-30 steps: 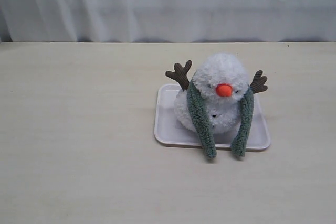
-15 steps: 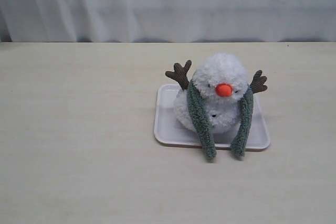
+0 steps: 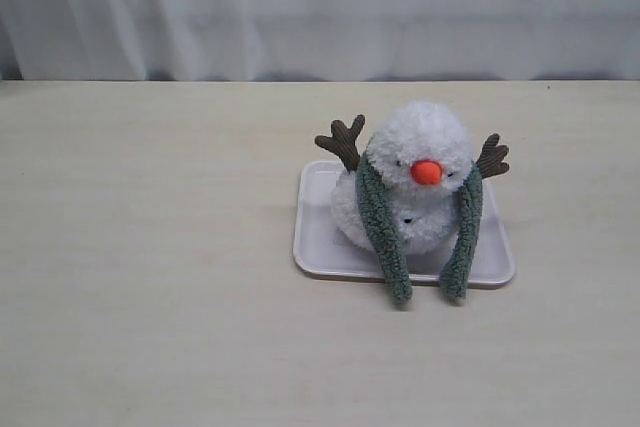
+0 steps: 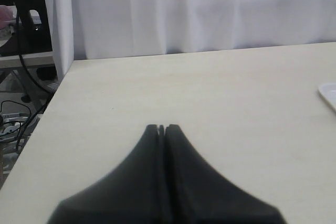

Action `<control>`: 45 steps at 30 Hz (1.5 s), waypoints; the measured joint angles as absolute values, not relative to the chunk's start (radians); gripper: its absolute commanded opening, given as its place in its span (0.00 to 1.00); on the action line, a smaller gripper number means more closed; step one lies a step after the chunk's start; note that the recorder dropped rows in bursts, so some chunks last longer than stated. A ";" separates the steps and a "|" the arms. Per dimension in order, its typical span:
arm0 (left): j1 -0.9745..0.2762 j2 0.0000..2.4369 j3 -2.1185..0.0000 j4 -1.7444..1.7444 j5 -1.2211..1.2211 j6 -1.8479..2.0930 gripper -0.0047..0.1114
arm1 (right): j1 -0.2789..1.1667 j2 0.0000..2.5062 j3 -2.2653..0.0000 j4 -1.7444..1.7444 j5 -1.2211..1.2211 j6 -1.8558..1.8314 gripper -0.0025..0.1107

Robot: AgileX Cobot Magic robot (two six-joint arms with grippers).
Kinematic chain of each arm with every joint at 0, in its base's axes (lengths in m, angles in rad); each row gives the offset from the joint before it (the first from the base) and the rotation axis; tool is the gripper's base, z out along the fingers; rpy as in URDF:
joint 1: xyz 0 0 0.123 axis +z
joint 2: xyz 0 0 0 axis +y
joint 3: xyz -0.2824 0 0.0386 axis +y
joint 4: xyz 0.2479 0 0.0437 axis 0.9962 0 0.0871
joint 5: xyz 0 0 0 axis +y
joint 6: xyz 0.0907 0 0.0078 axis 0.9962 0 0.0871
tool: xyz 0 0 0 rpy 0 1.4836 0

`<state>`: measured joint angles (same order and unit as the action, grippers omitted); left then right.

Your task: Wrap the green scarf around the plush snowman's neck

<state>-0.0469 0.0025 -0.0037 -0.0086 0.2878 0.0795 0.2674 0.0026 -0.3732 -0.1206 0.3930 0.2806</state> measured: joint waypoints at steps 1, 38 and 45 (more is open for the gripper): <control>-0.047 0.003 -0.004 -0.009 0.288 0.079 0.04 | 0.236 0.003 -0.373 -0.121 0.393 0.281 0.06; -0.047 0.003 -0.004 -0.009 0.288 0.079 0.04 | 0.076 0.004 -0.004 -0.114 0.374 0.281 0.06; -0.047 0.003 -0.004 -0.009 0.288 0.079 0.04 | 0.076 0.004 -0.004 -0.114 0.353 0.281 0.06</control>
